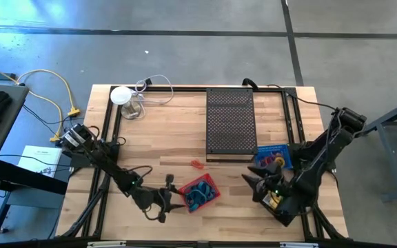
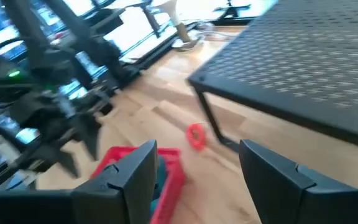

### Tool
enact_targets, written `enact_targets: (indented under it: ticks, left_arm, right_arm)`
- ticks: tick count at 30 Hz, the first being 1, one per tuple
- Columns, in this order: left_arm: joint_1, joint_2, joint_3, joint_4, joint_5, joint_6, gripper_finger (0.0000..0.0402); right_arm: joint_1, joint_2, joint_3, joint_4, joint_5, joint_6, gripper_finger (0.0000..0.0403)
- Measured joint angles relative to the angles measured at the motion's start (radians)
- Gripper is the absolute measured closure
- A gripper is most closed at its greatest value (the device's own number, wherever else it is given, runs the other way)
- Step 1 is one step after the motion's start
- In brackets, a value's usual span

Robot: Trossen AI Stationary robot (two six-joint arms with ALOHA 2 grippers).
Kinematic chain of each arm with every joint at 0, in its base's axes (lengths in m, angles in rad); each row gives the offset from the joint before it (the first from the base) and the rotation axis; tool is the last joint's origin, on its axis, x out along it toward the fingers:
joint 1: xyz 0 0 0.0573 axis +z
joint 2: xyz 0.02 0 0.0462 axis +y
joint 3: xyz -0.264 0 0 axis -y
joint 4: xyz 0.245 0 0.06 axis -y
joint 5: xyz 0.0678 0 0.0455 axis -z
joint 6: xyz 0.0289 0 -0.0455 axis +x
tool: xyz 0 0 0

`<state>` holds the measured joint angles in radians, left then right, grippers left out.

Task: Pick & Place Office Desk Supplies
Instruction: Put the red basket on the shelf

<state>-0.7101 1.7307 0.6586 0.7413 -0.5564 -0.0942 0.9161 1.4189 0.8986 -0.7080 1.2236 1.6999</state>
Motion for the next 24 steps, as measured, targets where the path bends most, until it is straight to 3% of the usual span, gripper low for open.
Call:
enact_targets:
  ticks: [7, 10, 15, 20, 24]
  left_arm:
    - [-0.008, -0.058, 0.000, -0.031, -0.018, 0.129, 0.0227]
    - [-0.010, -0.089, 0.000, -0.128, -0.023, 0.143, 0.0227]
    - [-0.009, -0.141, 0.000, -0.339, 0.009, 0.017, 0.0227]
    - [-0.009, -0.158, 0.000, -0.352, 0.123, 0.022, 0.0227]
    - [0.003, -0.158, 0.002, -0.356, 0.139, 0.074, 0.0227]
  right_arm:
    - [-0.002, 0.000, 0.000, 0.259, -0.024, -0.305, 0.0188]
    - [-0.003, 0.000, 0.000, 0.312, -0.036, -0.385, 0.0188]
    - [-0.003, 0.000, 0.000, 0.331, -0.077, -0.418, 0.0188]
    - [-0.003, 0.000, 0.000, 0.331, -0.078, -0.418, 0.0188]
    - [-0.003, 0.000, 0.000, 0.331, -0.077, -0.416, 0.0188]
